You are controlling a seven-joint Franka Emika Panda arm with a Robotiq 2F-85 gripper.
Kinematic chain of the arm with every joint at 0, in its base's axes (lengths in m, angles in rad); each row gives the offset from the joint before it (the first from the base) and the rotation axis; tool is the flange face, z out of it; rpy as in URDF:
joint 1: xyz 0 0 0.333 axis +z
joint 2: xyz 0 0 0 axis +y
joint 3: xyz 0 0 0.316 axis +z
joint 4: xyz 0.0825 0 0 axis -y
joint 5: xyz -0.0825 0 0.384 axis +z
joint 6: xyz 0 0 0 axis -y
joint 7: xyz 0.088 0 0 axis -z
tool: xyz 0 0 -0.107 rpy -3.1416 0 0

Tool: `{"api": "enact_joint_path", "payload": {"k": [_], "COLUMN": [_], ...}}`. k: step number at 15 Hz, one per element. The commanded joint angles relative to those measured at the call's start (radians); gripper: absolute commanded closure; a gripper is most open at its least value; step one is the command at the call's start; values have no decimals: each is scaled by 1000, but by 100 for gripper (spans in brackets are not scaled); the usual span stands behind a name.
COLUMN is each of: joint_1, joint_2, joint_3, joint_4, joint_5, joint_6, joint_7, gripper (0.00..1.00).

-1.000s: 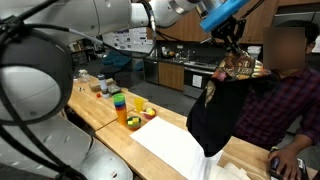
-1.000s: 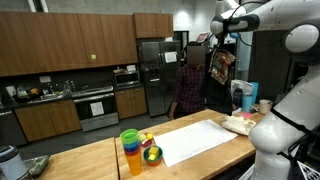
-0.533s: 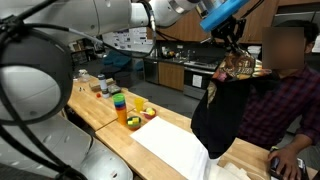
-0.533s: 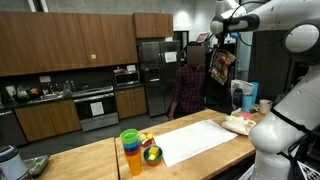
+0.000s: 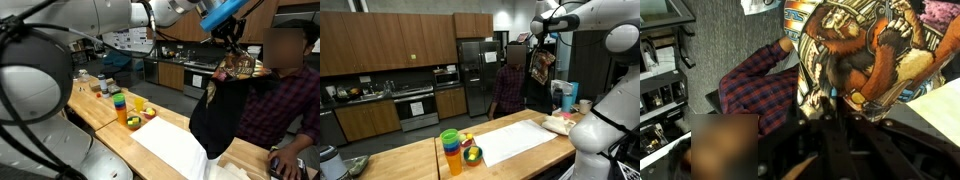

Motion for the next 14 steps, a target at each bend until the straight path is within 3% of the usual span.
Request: {"api": "enact_joint_path", "payload": {"k": [1, 8, 14], "joint_1": [-4, 68, 44], "joint_2": [-1, 5, 44], "joint_3": [7, -67, -90], "joint_4": [-4, -42, -44], "joint_5": [6, 266, 369], "joint_6": [4, -42, -167], "joint_7": [-22, -363, -534], "gripper": [98, 98, 98]}}
